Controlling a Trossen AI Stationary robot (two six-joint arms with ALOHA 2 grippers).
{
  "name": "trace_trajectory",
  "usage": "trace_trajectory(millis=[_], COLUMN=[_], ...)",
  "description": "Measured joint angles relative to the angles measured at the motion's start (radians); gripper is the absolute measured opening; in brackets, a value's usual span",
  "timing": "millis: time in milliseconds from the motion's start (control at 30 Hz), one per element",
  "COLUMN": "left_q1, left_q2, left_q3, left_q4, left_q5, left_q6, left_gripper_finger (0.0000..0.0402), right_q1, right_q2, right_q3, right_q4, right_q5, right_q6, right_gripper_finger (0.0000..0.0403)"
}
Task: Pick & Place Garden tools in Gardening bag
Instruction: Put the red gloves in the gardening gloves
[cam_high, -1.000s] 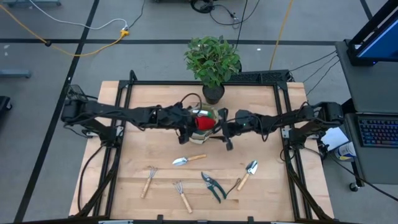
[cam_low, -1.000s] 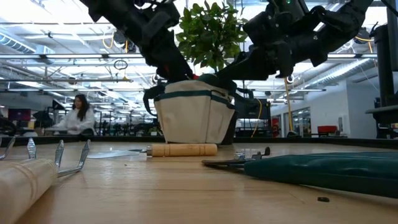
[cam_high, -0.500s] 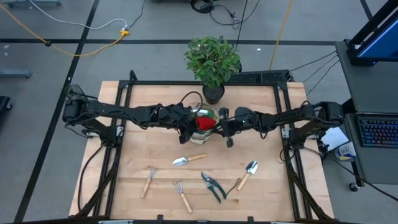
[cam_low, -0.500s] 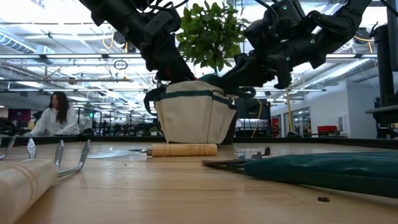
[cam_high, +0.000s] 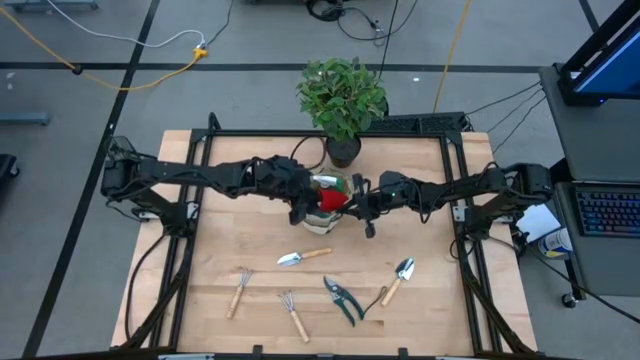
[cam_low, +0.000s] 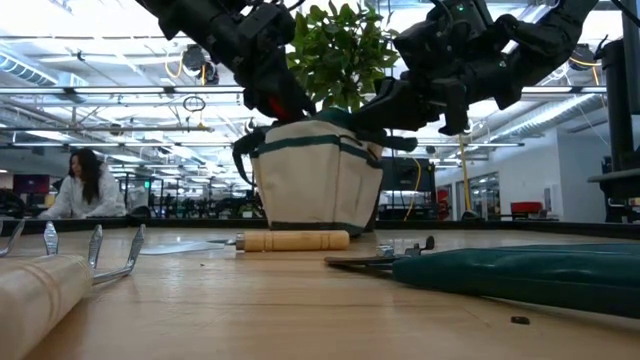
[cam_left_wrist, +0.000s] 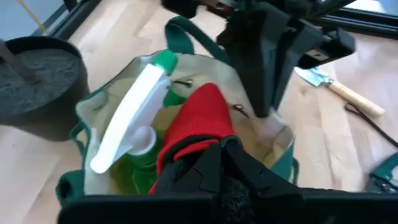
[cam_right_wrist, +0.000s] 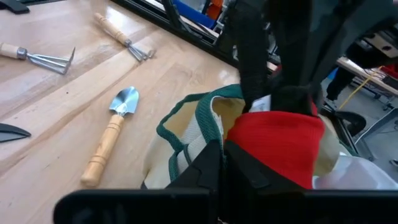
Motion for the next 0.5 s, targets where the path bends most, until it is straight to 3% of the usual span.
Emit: trace_trajectory(millis=[267, 500], left_q1=[0.007, 0.005], left_q2=[0.002, 0.115], left_q3=[0.0, 0.002], left_q4=[-0.051, -0.022], left_q5=[0.001, 0.001], left_q6=[-0.011, -0.026], left_gripper_finger=[0.0006, 0.0006], right_q1=[0.0, 0.0], right_q2=[0.0, 0.0], right_q3=[0.0, 0.0], right_q4=[-0.003, -0.007], right_q5=[0.0, 0.0], right_q6=[-0.003, -0.008], right_gripper_finger=[0.0004, 0.0004])
